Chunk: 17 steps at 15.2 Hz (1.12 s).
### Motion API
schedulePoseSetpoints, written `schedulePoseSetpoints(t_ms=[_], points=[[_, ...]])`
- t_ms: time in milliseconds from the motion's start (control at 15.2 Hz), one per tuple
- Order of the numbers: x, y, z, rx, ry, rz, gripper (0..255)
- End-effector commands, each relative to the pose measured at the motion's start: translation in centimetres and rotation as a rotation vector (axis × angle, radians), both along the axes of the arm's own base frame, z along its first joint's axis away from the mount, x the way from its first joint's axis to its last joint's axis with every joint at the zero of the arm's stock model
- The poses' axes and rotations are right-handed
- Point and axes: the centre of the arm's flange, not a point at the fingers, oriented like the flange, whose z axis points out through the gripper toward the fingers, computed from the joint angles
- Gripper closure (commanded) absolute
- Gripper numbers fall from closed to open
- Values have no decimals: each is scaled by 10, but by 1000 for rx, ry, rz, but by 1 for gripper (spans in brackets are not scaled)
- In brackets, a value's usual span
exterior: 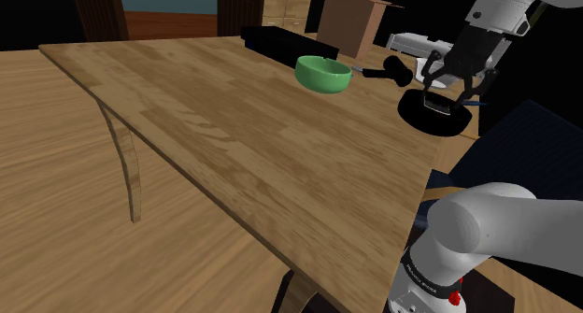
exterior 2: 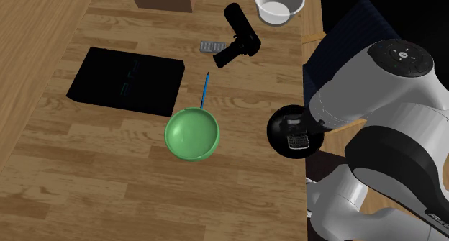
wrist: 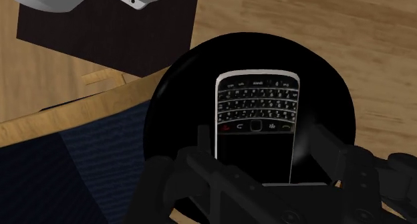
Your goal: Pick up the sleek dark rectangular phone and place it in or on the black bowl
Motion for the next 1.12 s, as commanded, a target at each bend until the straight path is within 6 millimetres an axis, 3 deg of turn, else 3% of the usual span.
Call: schedulePoseSetpoints(t_ms=[0, 264, 528, 1056], points=[[0, 0, 0, 0, 0, 0, 0], [0, 0, 0, 0, 0, 0, 0], [-1, -1, 50, 0, 0, 0, 0], [-1, -1, 50, 0, 0, 0, 0]])
